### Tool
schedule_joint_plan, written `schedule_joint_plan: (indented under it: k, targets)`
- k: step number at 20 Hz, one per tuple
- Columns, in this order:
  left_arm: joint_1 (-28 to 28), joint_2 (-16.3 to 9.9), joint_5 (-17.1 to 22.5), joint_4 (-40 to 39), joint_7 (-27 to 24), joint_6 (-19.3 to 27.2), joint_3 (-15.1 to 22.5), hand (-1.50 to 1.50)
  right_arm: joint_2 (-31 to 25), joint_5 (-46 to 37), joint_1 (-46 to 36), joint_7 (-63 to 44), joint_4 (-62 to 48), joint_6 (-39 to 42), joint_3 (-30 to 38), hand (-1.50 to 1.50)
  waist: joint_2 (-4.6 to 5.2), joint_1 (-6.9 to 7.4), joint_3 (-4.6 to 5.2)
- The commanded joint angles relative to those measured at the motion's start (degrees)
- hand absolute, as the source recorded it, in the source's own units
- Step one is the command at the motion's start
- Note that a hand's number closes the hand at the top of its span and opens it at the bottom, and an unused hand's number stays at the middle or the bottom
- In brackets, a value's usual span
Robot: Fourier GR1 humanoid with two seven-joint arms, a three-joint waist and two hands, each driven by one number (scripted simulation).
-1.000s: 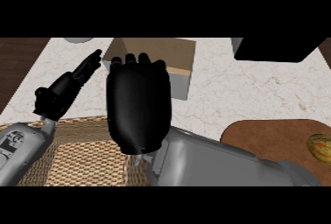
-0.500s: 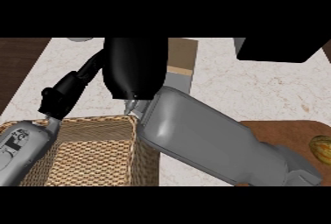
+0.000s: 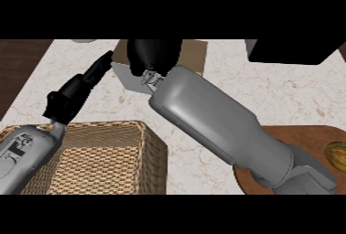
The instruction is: Pick the eggplant from the cutting board and place it in the cardboard box
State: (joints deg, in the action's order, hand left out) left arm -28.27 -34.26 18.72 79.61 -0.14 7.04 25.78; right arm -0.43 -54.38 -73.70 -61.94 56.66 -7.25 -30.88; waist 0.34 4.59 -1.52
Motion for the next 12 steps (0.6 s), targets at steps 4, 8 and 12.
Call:
schedule_joint_plan:
  k: [4, 8, 12]
  targets:
    - [3.43, 6.36, 2.12, 0.82, -1.02, 0.61, 2.8, 0.0, 0.41, 2.14, -0.18, -0.6, -11.56, -7.55, 1.45, 1.5, 1.11, 0.58, 1.71]
    - [2.46, 8.09, 0.96, 0.03, -0.87, 2.28, 4.72, 0.0, 0.41, 6.8, 4.25, -0.35, -13.21, -14.87, 5.41, -1.5, 1.79, 0.72, 1.6]
    - [1.07, 7.41, 2.02, -0.6, -0.84, 1.71, 4.1, 0.0, 0.41, 12.05, 5.31, 3.33, -16.05, -17.97, 6.56, -1.5, 1.69, 1.75, 1.62]
